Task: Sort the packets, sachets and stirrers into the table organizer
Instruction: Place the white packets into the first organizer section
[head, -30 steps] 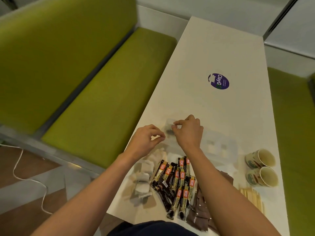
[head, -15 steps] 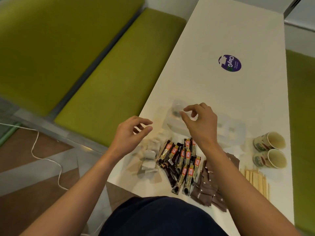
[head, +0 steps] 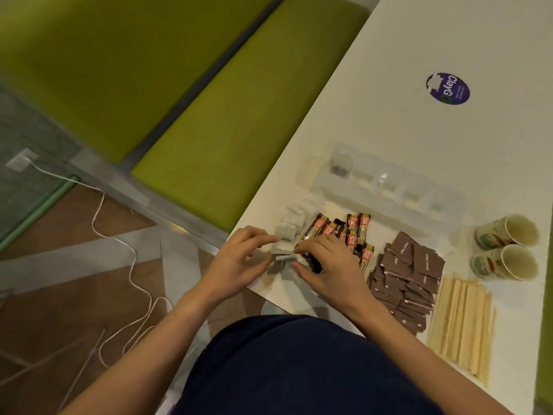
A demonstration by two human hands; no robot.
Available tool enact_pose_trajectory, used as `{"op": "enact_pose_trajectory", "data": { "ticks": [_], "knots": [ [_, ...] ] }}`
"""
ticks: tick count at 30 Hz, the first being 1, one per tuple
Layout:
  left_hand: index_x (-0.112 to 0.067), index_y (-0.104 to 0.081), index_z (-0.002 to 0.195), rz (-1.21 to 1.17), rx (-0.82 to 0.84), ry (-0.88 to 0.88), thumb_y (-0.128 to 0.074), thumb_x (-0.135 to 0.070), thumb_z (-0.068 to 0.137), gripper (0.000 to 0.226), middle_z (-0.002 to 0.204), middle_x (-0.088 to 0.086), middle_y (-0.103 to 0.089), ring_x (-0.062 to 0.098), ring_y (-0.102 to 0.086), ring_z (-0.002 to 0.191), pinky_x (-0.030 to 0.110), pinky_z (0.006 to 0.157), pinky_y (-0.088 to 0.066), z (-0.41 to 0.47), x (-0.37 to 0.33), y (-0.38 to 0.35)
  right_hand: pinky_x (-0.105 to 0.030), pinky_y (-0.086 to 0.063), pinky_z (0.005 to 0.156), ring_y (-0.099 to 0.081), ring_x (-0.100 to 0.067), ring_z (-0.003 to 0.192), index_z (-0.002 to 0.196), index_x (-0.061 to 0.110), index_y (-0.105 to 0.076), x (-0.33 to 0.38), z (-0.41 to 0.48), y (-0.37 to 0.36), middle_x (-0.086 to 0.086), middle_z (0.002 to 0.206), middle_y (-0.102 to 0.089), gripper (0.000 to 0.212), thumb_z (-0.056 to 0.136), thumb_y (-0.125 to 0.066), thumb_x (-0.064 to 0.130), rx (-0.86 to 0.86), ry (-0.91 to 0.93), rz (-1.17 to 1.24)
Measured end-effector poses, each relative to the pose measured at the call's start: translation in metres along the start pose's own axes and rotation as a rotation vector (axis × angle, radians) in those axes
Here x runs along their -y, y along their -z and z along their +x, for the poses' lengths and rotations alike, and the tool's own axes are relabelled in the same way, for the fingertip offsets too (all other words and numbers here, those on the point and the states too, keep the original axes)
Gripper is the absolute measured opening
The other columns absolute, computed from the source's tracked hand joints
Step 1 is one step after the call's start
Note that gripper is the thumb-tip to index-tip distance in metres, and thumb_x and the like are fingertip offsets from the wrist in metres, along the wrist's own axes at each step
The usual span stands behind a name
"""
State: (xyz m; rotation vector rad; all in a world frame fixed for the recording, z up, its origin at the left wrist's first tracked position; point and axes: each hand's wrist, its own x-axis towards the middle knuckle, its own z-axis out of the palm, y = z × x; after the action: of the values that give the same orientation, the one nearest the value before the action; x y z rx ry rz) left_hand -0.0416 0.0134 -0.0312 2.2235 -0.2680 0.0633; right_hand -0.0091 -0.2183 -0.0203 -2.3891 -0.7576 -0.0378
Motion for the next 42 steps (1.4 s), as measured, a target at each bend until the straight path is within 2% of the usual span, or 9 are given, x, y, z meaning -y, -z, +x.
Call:
{"op": "enact_pose_trajectory", "data": {
  "ticks": [5,9,14,18,22,28,33,38,42],
  "knots": [
    [-0.020,-0.075,0.106,0.124,0.034,-0.094,-0.077,-0.015,0.087,0.020,0.109,-0.008,-0.062,0.010,-0.057,0.099,0.017,0.080,-0.043,0.009,0.009,-0.007,-0.028,-0.039,0.070,-0.043,0.000,0.079,0.099,0.023,-0.070,0.005,0.003,0.000,0.014,0.084,-0.066,0.014,0.088,-0.079,0.024,0.040,-0.022,-0.017],
    [-0.022,-0.076,0.103,0.004,0.017,-0.037,-0.074,-0.024,0.089,0.014,0.105,-0.013,-0.066,0.009,-0.061,0.097,0.023,0.075,-0.049,0.012,0.002,-0.003,-0.032,-0.052,0.071,-0.059,-0.007,0.082,0.107,0.019,-0.072,0.009,-0.003,0.017,0.009,0.090,-0.070,0.018,0.090,-0.074,0.021,0.033,-0.054,0.099],
    [-0.033,-0.076,0.096,-0.243,-0.008,0.097,-0.071,-0.033,0.087,0.010,0.086,-0.013,-0.073,0.011,-0.066,0.080,0.030,0.068,-0.052,0.024,-0.020,0.007,-0.011,-0.047,0.079,-0.065,0.000,0.092,0.113,0.023,-0.075,0.013,-0.013,0.049,0.015,0.099,-0.072,0.022,0.091,-0.074,0.020,-0.009,-0.128,0.207],
    [-0.036,-0.074,0.093,-0.338,-0.040,0.130,-0.075,-0.022,0.087,0.015,0.089,-0.013,-0.075,0.013,-0.068,0.079,0.041,0.072,-0.055,0.047,-0.044,0.020,-0.018,-0.051,0.076,-0.069,-0.005,0.089,0.105,0.022,-0.079,0.020,-0.011,0.086,0.018,0.097,-0.074,0.018,0.088,-0.079,0.016,-0.142,-0.183,0.262],
    [-0.030,-0.077,0.095,-0.439,-0.070,0.094,-0.075,-0.025,0.084,0.012,0.087,-0.003,-0.076,0.011,-0.066,0.076,0.037,0.067,-0.055,0.079,-0.066,0.038,-0.024,-0.055,0.074,-0.069,-0.015,0.080,0.099,0.028,-0.079,0.026,0.004,0.126,0.010,0.086,-0.074,0.020,0.085,-0.081,0.014,-0.323,-0.314,0.357],
    [-0.022,-0.074,0.098,-0.427,-0.090,0.018,-0.075,-0.008,0.088,0.017,0.084,-0.004,-0.073,0.007,-0.062,0.073,0.032,0.058,-0.057,0.136,-0.088,0.060,-0.015,-0.047,0.062,-0.061,-0.005,0.065,0.094,0.017,-0.076,0.009,0.061,0.160,0.009,0.073,-0.070,0.012,0.088,-0.077,0.007,-0.603,-0.397,0.464],
    [-0.022,-0.075,0.100,-0.389,-0.099,-0.039,-0.074,-0.012,0.089,0.015,0.079,-0.010,-0.072,0.006,-0.061,0.068,0.025,0.057,-0.053,0.170,-0.099,0.074,-0.024,-0.053,0.071,-0.068,-0.003,0.075,0.094,0.025,-0.075,-0.040,0.110,0.134,0.018,0.083,-0.072,0.007,0.090,-0.074,0.020,-0.466,-0.491,0.256],
    [-0.023,-0.077,0.102,-0.317,-0.110,-0.072,-0.076,-0.024,0.089,0.013,0.084,-0.010,-0.073,0.009,-0.063,0.076,0.040,0.063,-0.055,0.197,-0.105,0.077,-0.025,-0.051,0.081,-0.065,-0.007,0.085,0.105,0.020,-0.077,-0.078,0.136,0.101,0.008,0.096,-0.075,0.014,0.092,-0.072,0.025,-0.191,-0.556,0.085],
    [-0.025,-0.078,0.096,-0.276,-0.115,-0.067,-0.077,-0.023,0.087,0.009,0.084,-0.021,-0.070,0.005,-0.061,0.075,0.027,0.061,-0.047,0.215,-0.108,0.072,-0.030,-0.053,0.080,-0.067,-0.015,0.096,0.107,0.021,-0.079,-0.090,0.146,0.085,0.004,0.102,-0.076,0.018,0.093,-0.071,0.030,-0.102,-0.597,-0.015]
  ]
}}
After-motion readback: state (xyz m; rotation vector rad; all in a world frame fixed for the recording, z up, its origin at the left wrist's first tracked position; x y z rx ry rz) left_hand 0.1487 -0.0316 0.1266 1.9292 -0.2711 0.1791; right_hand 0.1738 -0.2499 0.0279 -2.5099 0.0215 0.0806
